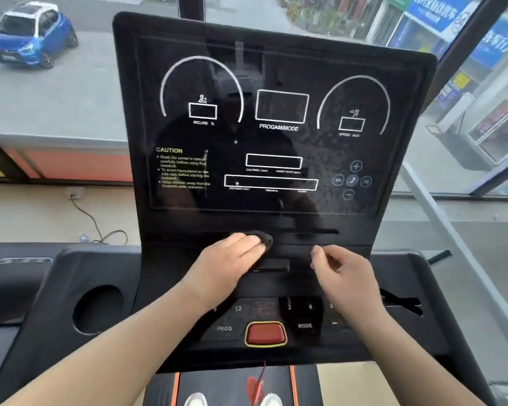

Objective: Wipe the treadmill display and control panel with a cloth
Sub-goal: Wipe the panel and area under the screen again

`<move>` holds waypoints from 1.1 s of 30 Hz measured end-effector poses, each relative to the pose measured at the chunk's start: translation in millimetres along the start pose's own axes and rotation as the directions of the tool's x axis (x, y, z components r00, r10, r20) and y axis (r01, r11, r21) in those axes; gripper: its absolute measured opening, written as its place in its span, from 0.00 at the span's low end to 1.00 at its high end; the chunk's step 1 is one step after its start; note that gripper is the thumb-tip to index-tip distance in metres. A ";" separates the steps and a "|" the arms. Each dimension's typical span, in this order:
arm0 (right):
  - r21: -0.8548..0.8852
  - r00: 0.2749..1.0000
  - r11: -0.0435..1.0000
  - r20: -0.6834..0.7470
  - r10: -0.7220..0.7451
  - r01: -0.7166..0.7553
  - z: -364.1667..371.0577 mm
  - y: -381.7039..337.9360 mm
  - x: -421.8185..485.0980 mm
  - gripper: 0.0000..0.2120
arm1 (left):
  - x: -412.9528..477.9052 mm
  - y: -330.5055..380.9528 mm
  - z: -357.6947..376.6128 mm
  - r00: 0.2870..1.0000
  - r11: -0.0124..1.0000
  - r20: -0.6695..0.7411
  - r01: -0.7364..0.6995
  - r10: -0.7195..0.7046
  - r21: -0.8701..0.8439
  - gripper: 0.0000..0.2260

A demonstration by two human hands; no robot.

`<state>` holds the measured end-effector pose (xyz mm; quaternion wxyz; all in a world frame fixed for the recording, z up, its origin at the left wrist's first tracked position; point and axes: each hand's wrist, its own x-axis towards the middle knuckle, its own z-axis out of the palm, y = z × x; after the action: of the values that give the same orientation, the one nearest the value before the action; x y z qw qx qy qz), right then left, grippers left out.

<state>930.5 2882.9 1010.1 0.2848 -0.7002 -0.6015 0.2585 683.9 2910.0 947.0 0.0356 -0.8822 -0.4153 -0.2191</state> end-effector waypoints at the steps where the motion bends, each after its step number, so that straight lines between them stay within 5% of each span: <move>1: -0.010 1.000 1.000 -0.011 0.008 -0.009 -8.8 6.3 3.6 0.21 | 16.1 10.5 5.5 1.000 0.999 0.011 -0.026 0.027 -0.028 0.18; 9: 0.044 0.992 0.996 -0.093 0.086 -0.082 -66.7 65.4 34.6 0.12 | 125.5 116.7 60.2 0.995 0.989 0.070 -0.056 0.066 -0.134 0.15; 12: 0.084 0.993 0.994 -0.094 0.074 -0.067 -79.3 76.0 45.3 0.08 | 145.6 142.0 67.6 0.977 0.994 0.202 -0.056 0.076 -0.099 0.16; 19: 0.260 0.965 0.964 -0.262 0.010 0.061 -102.1 60.6 69.9 0.08 | 179.4 124.1 32.8 0.989 0.993 -0.141 0.029 -0.045 -0.116 0.18; 23: 0.307 0.982 0.949 -0.187 -0.017 0.075 -84.5 44.7 72.5 0.07 | 148.8 101.9 39.7 0.992 0.995 -0.086 0.095 -0.092 0.033 0.17; 28: 0.264 0.994 0.959 -0.046 -0.094 0.103 -49.6 24.8 58.9 0.08 | 106.7 81.2 29.4 0.953 0.964 -0.143 0.266 -0.267 -0.025 0.10; 33: 0.214 0.988 0.966 0.018 -0.152 0.144 -8.6 -4.6 38.0 0.08 | 56.0 37.1 -7.5 0.875 0.896 -0.194 0.439 -0.443 -0.066 0.15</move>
<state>938.8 2920.3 1018.7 0.3663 -0.6144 -0.6257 0.3111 740.2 2924.1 981.4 0.0183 -0.7374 -0.5974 -0.3147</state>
